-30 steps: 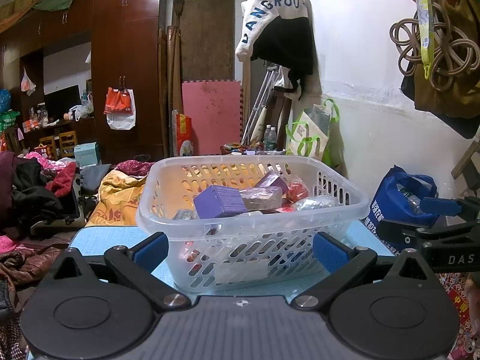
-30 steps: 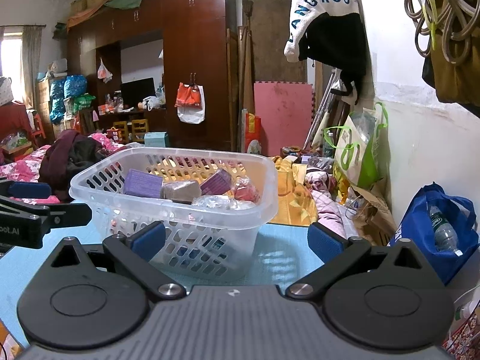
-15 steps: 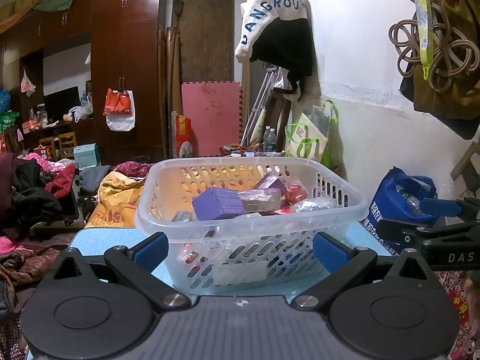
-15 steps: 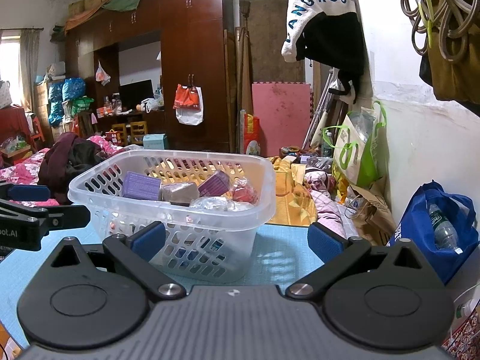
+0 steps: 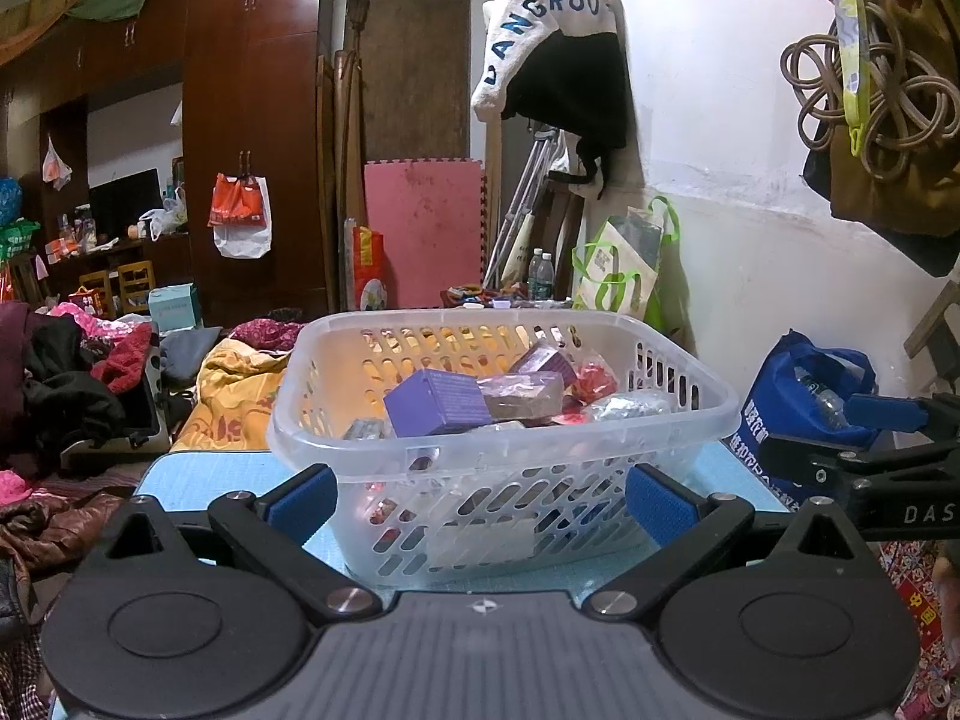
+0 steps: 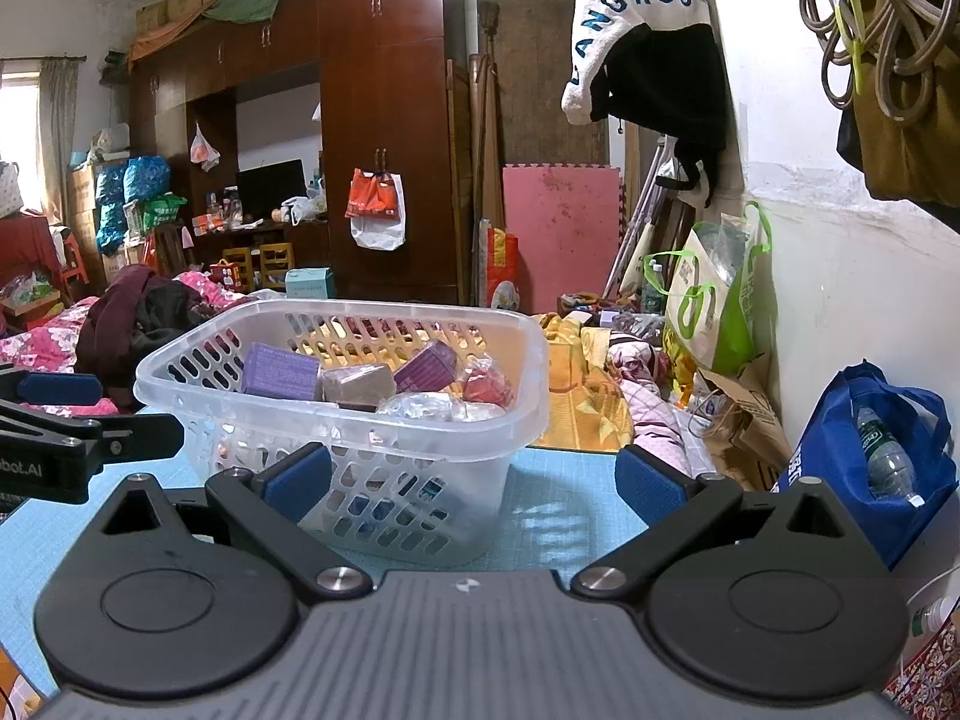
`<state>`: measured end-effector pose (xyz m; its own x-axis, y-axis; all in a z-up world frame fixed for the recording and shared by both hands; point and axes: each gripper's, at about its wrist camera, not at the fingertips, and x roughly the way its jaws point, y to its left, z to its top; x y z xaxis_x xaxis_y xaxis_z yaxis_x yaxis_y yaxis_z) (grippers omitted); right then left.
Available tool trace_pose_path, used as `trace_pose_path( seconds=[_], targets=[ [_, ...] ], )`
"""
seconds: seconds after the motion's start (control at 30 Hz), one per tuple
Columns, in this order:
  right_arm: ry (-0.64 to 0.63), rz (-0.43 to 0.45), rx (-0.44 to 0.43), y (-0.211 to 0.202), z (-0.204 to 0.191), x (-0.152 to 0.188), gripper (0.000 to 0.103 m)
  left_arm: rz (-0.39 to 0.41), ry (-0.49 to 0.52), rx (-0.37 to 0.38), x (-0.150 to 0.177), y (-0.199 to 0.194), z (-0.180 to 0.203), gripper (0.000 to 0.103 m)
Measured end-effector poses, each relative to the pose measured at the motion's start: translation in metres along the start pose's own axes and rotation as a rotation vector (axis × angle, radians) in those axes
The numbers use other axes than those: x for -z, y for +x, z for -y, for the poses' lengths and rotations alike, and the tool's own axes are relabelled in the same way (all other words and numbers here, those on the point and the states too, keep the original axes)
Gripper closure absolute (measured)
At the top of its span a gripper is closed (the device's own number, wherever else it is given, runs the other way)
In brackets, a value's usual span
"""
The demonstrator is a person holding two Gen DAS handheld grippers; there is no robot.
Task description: Organize objects
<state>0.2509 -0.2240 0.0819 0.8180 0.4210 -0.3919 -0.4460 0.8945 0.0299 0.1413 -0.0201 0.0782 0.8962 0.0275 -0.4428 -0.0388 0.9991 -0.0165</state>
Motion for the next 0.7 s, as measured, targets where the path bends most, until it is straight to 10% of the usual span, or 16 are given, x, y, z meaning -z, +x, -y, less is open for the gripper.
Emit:
trace_pose_path(
  seconds=[0.7],
  targets=[
    [0.000, -0.002, 0.005, -0.0004, 0.0002, 0.0004, 0.000, -0.015, -0.011, -0.005, -0.0016, 0.0053, -0.0006, 0.000]
  ],
)
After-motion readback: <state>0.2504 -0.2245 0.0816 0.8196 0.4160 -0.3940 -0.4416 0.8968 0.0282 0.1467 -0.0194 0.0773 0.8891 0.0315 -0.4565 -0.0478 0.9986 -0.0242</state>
